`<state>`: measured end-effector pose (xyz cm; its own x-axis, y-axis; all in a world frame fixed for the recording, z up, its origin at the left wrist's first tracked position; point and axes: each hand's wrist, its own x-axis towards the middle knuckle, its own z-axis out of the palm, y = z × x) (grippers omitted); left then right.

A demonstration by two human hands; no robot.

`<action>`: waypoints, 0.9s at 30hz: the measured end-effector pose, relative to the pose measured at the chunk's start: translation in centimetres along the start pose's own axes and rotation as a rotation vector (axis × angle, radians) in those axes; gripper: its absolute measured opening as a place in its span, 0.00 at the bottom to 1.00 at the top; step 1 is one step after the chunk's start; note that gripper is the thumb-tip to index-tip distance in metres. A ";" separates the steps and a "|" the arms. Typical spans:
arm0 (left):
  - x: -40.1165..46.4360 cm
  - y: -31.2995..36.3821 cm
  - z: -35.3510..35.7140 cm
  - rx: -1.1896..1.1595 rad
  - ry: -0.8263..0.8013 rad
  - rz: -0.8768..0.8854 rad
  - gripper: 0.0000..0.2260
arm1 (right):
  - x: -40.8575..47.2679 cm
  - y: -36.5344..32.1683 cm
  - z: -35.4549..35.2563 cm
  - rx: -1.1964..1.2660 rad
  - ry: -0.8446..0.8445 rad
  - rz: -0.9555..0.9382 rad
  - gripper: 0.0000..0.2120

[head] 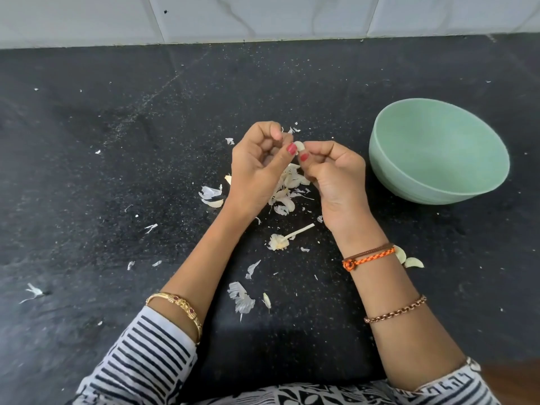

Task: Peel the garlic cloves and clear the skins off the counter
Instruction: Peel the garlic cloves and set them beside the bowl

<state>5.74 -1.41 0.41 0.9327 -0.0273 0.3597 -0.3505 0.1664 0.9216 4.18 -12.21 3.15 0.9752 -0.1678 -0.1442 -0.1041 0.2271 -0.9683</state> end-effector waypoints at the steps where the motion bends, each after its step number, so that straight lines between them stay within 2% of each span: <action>1: -0.1 -0.1 0.2 -0.003 -0.010 0.026 0.08 | -0.1 -0.1 0.1 0.036 0.020 0.024 0.10; 5: -0.3 -0.3 0.4 0.047 0.011 0.130 0.09 | -0.4 0.0 0.6 0.199 0.029 0.097 0.10; 10: -0.3 -0.6 -0.5 0.384 0.026 0.385 0.11 | -0.7 0.0 1.4 0.449 -0.028 0.277 0.08; 13: -0.4 -0.5 -0.5 0.486 0.014 0.538 0.08 | -0.4 -0.3 1.1 0.610 -0.005 0.363 0.07; 15: -0.7 -0.4 -0.3 0.475 0.024 0.530 0.07 | 0.0 -0.5 0.5 0.515 0.057 0.295 0.06; 20: -0.3 -1.1 -0.5 0.571 0.088 0.234 0.07 | -0.1 -0.2 -0.2 0.044 0.047 -0.007 0.06; 24: -0.1 -1.0 -0.4 0.523 0.102 0.178 0.12 | 0.0 0.1 -0.3 -0.145 0.065 -0.179 0.06; 27: 0.0 -0.9 -0.3 0.457 0.124 0.158 0.09 | 0.3 0.3 -0.5 -0.284 0.084 -0.291 0.06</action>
<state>6.04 -1.27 -0.49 0.8586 0.0856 0.5054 -0.4638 -0.2904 0.8370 4.30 -12.63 2.74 0.9538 -0.2665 0.1387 0.1120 -0.1129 -0.9873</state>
